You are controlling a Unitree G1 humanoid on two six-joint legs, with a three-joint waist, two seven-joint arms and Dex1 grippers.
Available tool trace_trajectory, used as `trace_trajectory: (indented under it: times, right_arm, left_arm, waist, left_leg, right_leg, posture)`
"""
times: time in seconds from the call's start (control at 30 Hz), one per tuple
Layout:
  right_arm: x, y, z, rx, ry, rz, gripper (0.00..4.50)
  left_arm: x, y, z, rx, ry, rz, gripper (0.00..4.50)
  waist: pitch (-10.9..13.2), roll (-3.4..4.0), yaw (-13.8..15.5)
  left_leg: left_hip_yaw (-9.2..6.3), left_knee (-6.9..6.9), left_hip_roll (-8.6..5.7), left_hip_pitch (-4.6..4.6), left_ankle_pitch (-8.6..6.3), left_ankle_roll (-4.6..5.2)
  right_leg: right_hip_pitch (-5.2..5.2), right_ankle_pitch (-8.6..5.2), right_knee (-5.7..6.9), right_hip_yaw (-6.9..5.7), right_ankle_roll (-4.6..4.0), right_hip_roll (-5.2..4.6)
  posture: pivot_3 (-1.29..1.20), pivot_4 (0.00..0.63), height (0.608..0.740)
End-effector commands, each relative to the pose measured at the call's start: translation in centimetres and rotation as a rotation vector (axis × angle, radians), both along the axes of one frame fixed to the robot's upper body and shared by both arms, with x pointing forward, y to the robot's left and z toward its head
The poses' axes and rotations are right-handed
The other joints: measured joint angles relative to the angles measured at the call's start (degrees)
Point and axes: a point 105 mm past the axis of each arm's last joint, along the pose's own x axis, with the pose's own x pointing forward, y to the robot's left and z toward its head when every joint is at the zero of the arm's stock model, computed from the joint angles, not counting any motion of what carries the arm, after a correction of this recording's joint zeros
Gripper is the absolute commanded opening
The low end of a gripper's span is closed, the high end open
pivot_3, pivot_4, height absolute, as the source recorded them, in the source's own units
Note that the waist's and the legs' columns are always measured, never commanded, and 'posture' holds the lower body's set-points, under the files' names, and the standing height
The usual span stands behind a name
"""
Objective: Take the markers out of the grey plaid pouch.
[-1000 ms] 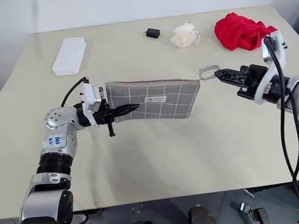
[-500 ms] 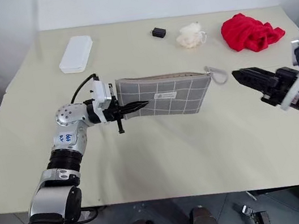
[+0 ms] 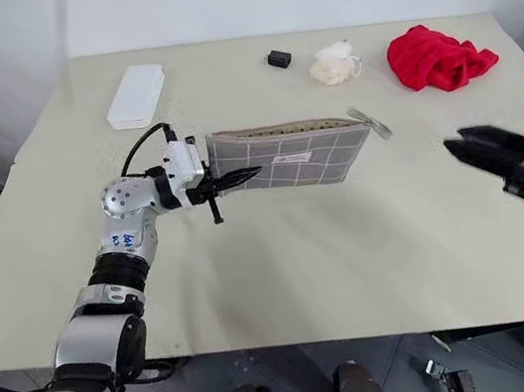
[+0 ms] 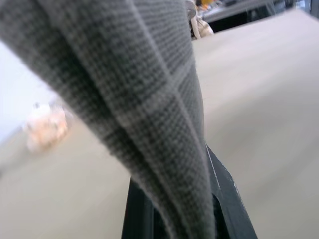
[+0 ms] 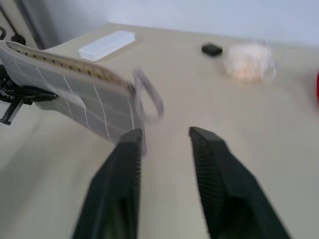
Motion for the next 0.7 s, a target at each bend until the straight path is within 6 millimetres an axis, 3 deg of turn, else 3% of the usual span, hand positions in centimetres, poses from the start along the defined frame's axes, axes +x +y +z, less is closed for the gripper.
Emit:
trace_trajectory:
  times: [0.03, 0.13, 0.23, 0.33, 0.5, 0.7]
  right_arm:
    - [0.4, 2.1, 0.2, -0.135, -0.028, 0.042, 0.16]
    - [0.9, 4.0, 0.8, -0.179, -0.074, 0.098, 0.03]
    - [2.3, 8.3, 2.2, -0.189, -0.112, 0.193, 0.03]
    - [3.4, 10.0, 2.2, -0.188, -0.090, 0.213, 0.03]
    - [4.0, 11.2, 0.8, -0.229, -0.031, 0.230, 0.03]
    - [2.9, 11.1, -0.4, -0.245, -0.022, 0.283, 0.03]
  left_arm:
    - [-0.3, -0.8, 0.5, 0.012, -0.072, -0.028, 0.00]
    - [-0.2, -1.5, 0.7, 0.005, -0.104, -0.027, 0.00]
    - [-0.7, -2.8, 0.3, 0.019, -0.152, -0.050, 0.00]
    - [-0.8, -3.2, 0.1, 0.014, -0.147, -0.061, 0.00]
    - [-0.8, -3.3, 0.1, 0.004, -0.146, -0.057, 0.00]
    - [-0.7, -2.7, -0.2, 0.009, -0.128, -0.045, 0.00]
  waist:
    - [0.00, 0.00, 0.06]
    - [0.00, 0.00, 0.17]
    - [0.02, 0.03, -0.36]
    - [0.02, 0.02, -0.34]
    - [0.02, 0.03, 0.02]
    - [0.02, 0.02, 0.01]
  left_leg:
    - [0.01, 0.01, 0.01, 0.00, 0.00, 0.00]
    - [-0.02, 0.01, -0.01, -0.06, 0.00, 0.01]
    - [0.01, 0.15, 0.00, -0.11, -0.01, 0.02]
    - [-0.05, 0.20, 0.11, -0.10, -0.01, 0.02]
    - [-0.03, 0.19, 0.07, -0.17, -0.03, 0.06]
    - [-0.06, 0.21, 0.06, -0.21, -0.04, 0.08]
  right_leg:
    - [0.02, 0.00, -0.01, -0.04, -0.01, 0.01]
    - [0.00, 0.01, -0.03, -0.03, -0.01, -0.02]
    - [-0.11, 0.04, 0.03, -0.01, 0.01, -0.06]
    - [-0.10, 0.11, 0.04, -0.19, -0.04, -0.05]
    - [-0.12, 0.12, 0.19, -0.22, -0.06, -0.12]
    - [-0.10, 0.12, 0.22, -0.31, -0.06, -0.13]
  posture:
    - [0.00, 0.150, 0.740]
    - [0.00, 0.150, 0.740]
    - [0.00, 0.150, 0.740]
    - [0.00, 0.150, 0.740]
    - [0.00, 0.150, 0.740]
    - [0.00, 0.150, 0.740]
